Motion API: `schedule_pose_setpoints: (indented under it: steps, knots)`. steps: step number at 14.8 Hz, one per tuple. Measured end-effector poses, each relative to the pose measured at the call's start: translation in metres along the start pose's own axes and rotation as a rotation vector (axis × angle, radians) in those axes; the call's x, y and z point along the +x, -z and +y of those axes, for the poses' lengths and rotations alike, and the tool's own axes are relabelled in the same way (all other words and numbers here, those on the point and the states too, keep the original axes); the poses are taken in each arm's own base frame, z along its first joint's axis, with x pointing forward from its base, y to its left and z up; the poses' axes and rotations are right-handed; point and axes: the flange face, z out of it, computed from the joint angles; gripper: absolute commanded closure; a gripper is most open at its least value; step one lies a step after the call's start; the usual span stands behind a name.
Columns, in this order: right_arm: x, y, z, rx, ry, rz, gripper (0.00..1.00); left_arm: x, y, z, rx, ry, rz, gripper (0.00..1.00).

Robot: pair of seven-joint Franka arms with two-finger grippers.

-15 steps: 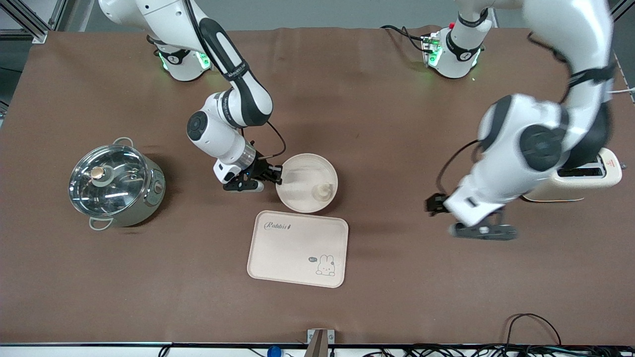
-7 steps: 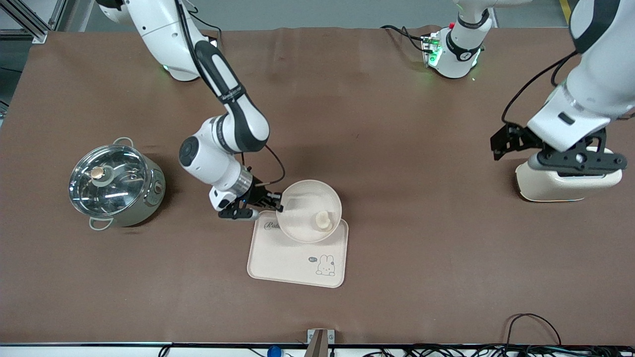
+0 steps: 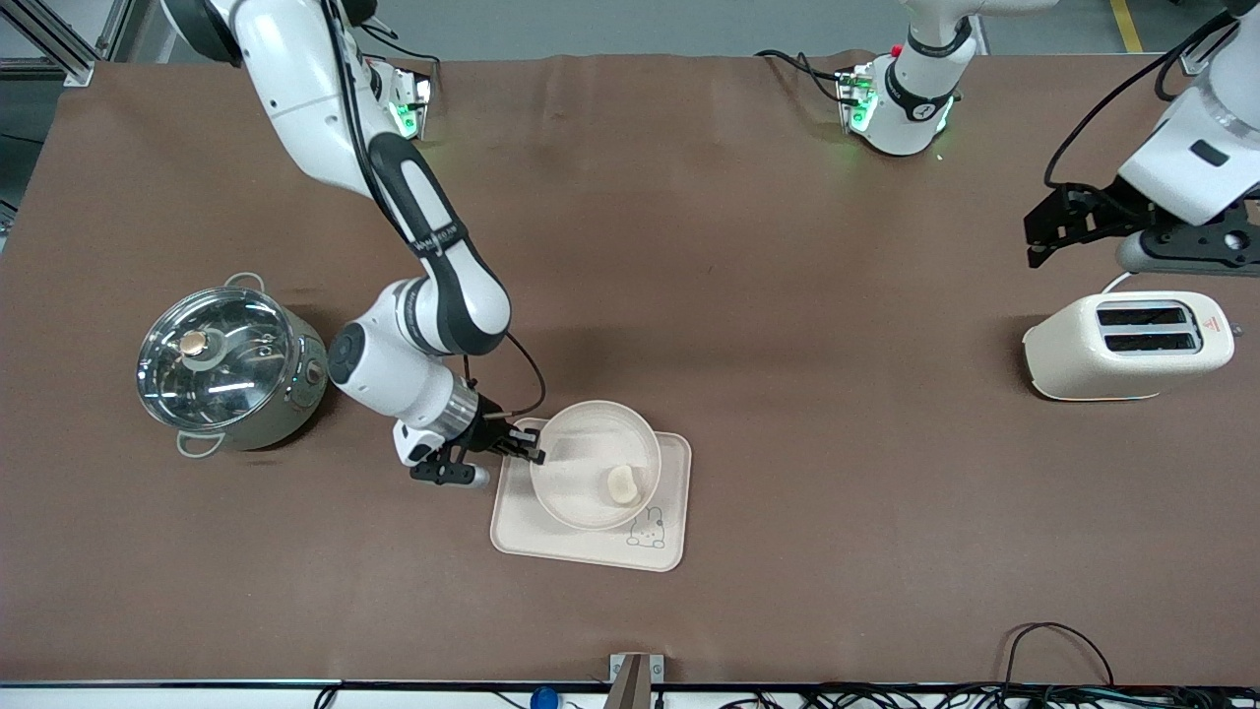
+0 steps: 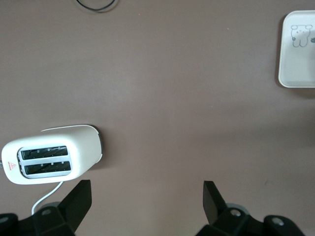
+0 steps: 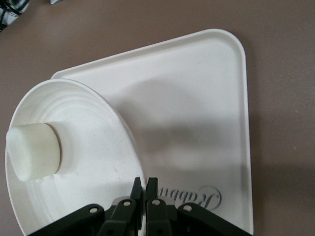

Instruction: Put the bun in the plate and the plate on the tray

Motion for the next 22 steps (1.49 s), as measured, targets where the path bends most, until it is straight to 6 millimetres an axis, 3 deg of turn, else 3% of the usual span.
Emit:
schedule_pose_setpoints:
  steps: [3, 6, 7, 9, 11, 16, 20, 22]
  knots:
    - [0.008, -0.031, 0.015, -0.017, -0.003, 0.0, 1.0, 0.0, -0.004, -0.001, -0.003, -0.007, -0.008, 0.0]
    - [0.021, -0.038, 0.019, -0.011, -0.004, 0.016, 1.0, 0.0, -0.004, 0.002, -0.004, -0.01, -0.008, 0.0]
    - [0.024, -0.037, 0.02, -0.01, -0.005, 0.02, 0.95, 0.0, -0.004, 0.002, -0.004, -0.01, -0.006, 0.0]
    - [0.026, -0.038, 0.022, -0.009, -0.007, 0.021, 0.46, 0.0, -0.001, 0.0, -0.004, -0.007, 0.0, 0.0]
    - [0.027, -0.036, 0.022, -0.008, -0.009, 0.024, 0.32, 0.0, 0.002, -0.003, -0.004, -0.002, 0.007, 0.0]
    - [0.027, -0.026, 0.011, 0.015, -0.085, -0.074, 0.19, 0.0, 0.003, 0.002, -0.006, -0.004, 0.009, 0.0]
    - [0.036, 0.008, 0.004, -0.006, -0.087, -0.13, 0.01, 0.0, 0.003, 0.003, -0.006, 0.004, 0.009, 0.0]
    - [0.042, 0.031, 0.008, -0.048, -0.079, -0.174, 0.0, 0.0, 0.004, 0.004, -0.007, 0.006, 0.01, 0.0]
